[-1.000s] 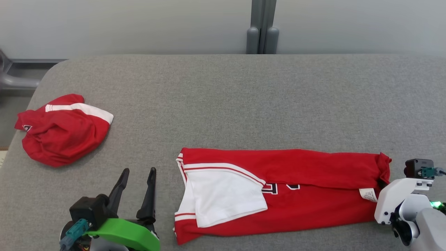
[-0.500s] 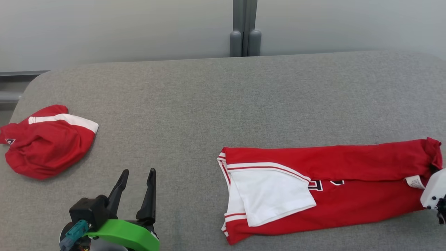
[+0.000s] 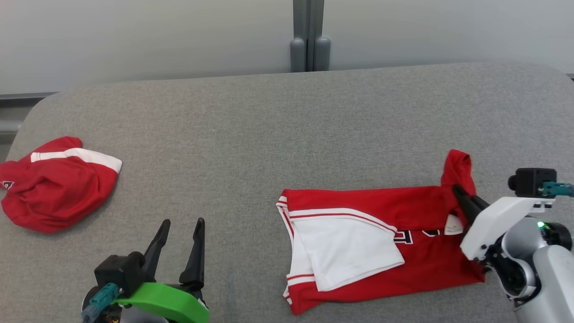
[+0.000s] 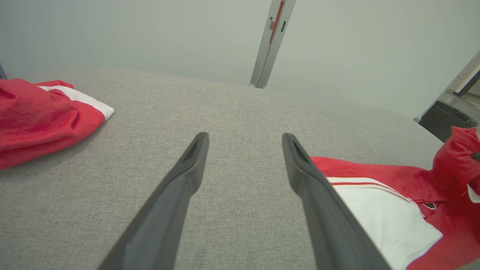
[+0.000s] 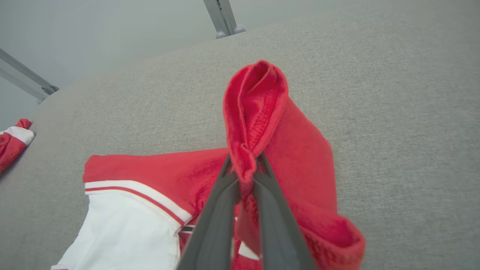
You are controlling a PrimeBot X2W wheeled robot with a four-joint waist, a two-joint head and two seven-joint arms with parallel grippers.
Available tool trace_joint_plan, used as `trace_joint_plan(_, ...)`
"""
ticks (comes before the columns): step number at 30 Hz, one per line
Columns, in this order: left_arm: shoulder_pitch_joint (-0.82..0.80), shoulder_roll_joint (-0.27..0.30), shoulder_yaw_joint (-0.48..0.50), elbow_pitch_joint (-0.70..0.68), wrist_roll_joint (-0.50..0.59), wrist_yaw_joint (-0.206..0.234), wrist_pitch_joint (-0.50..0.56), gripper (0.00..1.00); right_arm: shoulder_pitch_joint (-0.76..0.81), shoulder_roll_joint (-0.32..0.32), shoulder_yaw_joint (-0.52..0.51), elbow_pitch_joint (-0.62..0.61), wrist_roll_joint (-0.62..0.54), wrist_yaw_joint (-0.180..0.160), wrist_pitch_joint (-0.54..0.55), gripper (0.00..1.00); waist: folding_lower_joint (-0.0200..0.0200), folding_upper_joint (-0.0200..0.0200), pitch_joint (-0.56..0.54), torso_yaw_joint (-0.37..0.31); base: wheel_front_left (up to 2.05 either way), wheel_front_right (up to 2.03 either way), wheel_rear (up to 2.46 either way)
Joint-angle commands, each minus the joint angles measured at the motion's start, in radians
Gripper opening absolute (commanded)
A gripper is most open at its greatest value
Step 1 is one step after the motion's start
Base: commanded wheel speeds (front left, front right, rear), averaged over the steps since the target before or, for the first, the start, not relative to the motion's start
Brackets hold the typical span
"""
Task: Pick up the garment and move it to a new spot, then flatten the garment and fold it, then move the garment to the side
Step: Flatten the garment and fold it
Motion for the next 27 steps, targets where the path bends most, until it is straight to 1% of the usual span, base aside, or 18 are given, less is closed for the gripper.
trace_joint_plan(1,-0.017,0.0,0.003,0.002,-0.009,-0.005,-0.004,1.0,0.017,0.015,0.017,-0.036,0.008,0.0,0.009,0.0,0.0,0.0,0.005,0.008,0.0,0.0,0.0)
trace_joint_plan(4,-0.024,-0.001,0.002,0.006,-0.011,-0.007,-0.005,1.0,0.032,0.076,0.073,-0.097,0.027,0.0,0.026,0.0,0.0,0.0,0.011,0.02,0.0,0.0,0.0)
trace_joint_plan(6,-0.031,-0.003,-0.001,0.009,-0.01,-0.009,-0.003,1.0,0.034,0.111,0.107,-0.108,0.029,0.0,0.025,0.0,0.0,0.0,0.015,0.031,0.0,0.0,0.0)
trace_joint_plan(8,-0.039,-0.005,-0.004,0.011,-0.008,-0.012,-0.002,1.0,0.031,0.147,0.143,-0.099,0.035,0.0,0.016,0.0,0.0,0.0,0.017,0.042,0.0,0.0,0.0)
trace_joint_plan(12,-0.053,-0.008,-0.009,0.014,-0.006,-0.015,0.001,1.0,0.012,0.197,0.222,-0.051,0.066,0.0,-0.008,0.0,0.0,0.0,0.026,0.07,0.0,0.0,0.0)
trace_joint_plan(16,-0.064,-0.006,-0.003,0.016,-0.007,-0.014,-0.004,1.0,-0.021,0.217,0.285,0.017,0.101,0.0,-0.049,0.0,0.0,0.0,0.037,0.093,0.0,0.0,0.0)
trace_joint_plan(19,-0.067,-0.003,0.0,0.019,-0.01,-0.016,-0.006,1.0,-0.053,0.222,0.312,0.077,0.116,0.0,-0.083,0.0,0.0,0.0,0.043,0.104,0.0,0.0,0.0)
trace_joint_plan(23,-0.073,-0.009,-0.001,0.023,-0.012,-0.017,-0.012,1.0,-0.096,0.224,0.368,0.153,0.169,0.0,-0.125,0.01,0.0,0.0,0.05,0.115,0.0,0.0,0.0)
trace_joint_plan(24,-0.073,-0.01,-0.003,0.025,-0.012,-0.017,-0.013,1.0,-0.104,0.224,0.388,0.172,0.193,0.0,-0.131,0.25,0.0,0.0,0.051,0.117,0.0,0.0,0.0)
trace_joint_plan(25,-0.073,-0.012,-0.003,0.027,-0.013,-0.017,-0.014,1.0,-0.115,0.223,0.404,0.188,0.213,0.0,-0.141,1.0,0.0,0.0,0.052,0.118,0.0,0.0,0.0)
trace_joint_plan(27,-0.074,-0.014,-0.003,0.03,-0.013,-0.017,-0.014,1.0,-0.136,0.223,0.433,0.213,0.239,0.0,-0.159,1.0,0.0,0.0,0.051,0.118,0.0,0.0,0.0)
